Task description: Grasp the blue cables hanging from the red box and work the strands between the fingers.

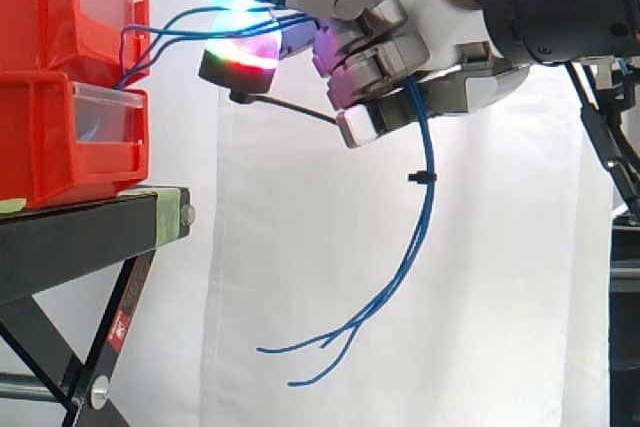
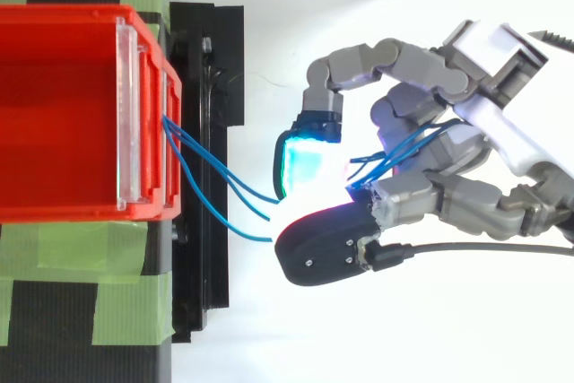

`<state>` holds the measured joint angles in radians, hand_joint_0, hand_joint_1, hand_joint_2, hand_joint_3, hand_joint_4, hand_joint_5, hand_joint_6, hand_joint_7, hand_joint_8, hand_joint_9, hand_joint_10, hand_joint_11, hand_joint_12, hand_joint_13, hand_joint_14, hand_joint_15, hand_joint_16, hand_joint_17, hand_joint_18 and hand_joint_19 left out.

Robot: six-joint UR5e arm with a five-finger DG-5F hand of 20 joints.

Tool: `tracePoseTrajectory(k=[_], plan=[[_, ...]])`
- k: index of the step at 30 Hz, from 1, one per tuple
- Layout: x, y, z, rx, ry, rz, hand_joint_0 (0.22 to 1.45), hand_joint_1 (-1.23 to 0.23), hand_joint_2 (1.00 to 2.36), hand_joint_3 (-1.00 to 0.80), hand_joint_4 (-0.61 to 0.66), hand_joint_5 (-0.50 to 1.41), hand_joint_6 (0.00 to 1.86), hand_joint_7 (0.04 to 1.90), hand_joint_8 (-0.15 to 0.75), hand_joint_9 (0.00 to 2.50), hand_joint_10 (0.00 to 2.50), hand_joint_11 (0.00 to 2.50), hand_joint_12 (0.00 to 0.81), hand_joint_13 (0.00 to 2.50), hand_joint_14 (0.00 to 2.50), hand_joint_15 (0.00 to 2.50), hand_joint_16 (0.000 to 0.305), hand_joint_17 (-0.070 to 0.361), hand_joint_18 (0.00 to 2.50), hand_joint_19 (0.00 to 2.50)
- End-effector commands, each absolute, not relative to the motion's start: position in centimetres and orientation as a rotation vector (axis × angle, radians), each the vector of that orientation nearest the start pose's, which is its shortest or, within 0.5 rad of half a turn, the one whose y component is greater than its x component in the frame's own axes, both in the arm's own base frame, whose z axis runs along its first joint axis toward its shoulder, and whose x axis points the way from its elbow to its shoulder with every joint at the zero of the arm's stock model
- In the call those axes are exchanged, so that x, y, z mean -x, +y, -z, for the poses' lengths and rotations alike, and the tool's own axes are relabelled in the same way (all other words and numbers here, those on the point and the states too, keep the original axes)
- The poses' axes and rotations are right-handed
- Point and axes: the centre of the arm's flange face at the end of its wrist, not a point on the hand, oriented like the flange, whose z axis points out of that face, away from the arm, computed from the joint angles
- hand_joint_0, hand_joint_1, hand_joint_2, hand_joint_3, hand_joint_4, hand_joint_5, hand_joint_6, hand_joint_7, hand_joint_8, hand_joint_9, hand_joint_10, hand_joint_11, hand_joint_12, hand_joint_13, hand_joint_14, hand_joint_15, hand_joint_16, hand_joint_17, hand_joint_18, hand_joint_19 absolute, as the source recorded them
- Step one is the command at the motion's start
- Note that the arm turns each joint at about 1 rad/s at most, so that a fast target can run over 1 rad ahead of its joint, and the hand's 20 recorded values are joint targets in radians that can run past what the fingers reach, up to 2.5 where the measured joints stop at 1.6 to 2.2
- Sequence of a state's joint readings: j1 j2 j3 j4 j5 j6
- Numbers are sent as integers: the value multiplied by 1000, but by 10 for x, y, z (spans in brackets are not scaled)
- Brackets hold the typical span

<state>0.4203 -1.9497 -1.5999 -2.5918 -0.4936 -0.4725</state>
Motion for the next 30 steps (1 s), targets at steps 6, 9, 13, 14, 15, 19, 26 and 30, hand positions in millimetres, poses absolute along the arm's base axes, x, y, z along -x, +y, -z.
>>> tracePoseTrajectory(k=[6,9,13,14,15,19,26,30], plan=[[-618,34,-310,-1232,891,-449,826,-548,1000,-1000,241,471,694,1401,445,1770,2500,2500,688,2057,2500,1811,238,178,2500,718],[-618,34,-310,-1233,890,-447,866,-588,1000,-1000,236,434,807,1385,445,1770,2500,2500,688,2057,2500,1811,238,178,2500,718],[-618,34,-310,-1233,890,-447,885,-596,1000,-1000,246,389,934,1376,445,1770,2500,2500,688,2057,2500,1811,238,178,2500,718],[-618,34,-310,-1232,891,-449,888,-595,1000,-1000,250,367,1007,1354,445,1770,2500,2500,688,2057,2500,1811,238,178,2500,718],[-618,34,-310,-1233,890,-447,892,-592,1000,-976,263,353,1057,1349,445,1770,2500,2500,688,2057,2500,1811,238,178,2500,718],[-618,34,-310,-1236,882,-453,895,-585,1003,-933,270,329,1146,1318,445,1770,2500,2500,688,2057,2500,1811,238,178,2500,718],[-619,34,-311,-1233,875,-457,903,-602,1008,-831,270,309,1213,1293,445,1770,2500,2500,688,2057,2500,1811,238,178,2500,718],[-619,36,-311,-1228,880,-455,899,-627,1012,-732,263,287,1268,1270,445,1770,2500,2500,688,2057,2500,1811,238,178,2500,718]])
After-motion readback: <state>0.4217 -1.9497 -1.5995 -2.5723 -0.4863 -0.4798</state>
